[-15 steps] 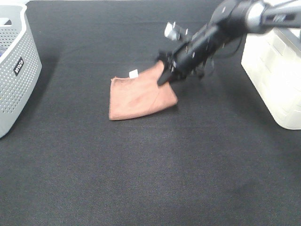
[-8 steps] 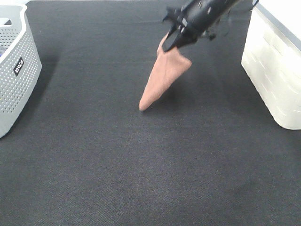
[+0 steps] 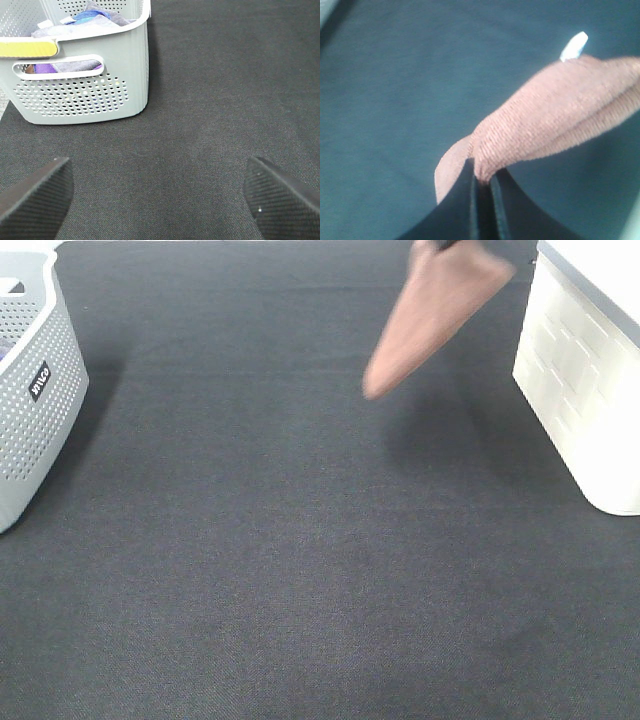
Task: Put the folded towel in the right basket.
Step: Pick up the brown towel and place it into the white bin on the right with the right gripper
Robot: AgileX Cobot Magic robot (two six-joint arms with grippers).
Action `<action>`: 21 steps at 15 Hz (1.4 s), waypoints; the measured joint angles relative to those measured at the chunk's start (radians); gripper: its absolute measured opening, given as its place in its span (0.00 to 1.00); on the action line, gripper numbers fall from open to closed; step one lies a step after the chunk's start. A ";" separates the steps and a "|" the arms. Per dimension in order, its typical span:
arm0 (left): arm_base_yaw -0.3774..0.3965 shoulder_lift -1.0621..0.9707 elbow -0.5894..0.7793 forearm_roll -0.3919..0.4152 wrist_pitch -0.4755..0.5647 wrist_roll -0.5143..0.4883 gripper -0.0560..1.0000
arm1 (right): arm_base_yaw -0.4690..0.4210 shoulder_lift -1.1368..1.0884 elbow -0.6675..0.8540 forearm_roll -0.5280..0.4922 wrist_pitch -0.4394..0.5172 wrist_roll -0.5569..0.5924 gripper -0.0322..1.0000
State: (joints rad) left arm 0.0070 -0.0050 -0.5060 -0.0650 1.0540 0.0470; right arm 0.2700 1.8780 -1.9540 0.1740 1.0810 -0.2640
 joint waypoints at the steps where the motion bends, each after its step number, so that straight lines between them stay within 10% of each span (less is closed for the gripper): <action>1: 0.000 0.000 0.000 0.000 0.000 0.000 0.88 | 0.000 -0.027 0.000 -0.043 0.001 0.015 0.03; 6: 0.000 0.000 0.000 0.000 0.000 0.000 0.88 | -0.102 -0.090 0.000 -0.094 0.002 0.038 0.03; 14: 0.000 0.000 0.000 0.000 0.000 0.000 0.88 | -0.560 -0.033 0.000 0.198 0.004 -0.035 0.03; 21: 0.000 0.000 0.000 0.000 0.000 0.000 0.88 | -0.618 0.119 0.000 0.107 -0.038 0.007 0.03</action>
State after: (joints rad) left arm 0.0070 -0.0050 -0.5060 -0.0650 1.0540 0.0470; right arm -0.3480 1.9970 -1.9540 0.2810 1.0430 -0.2570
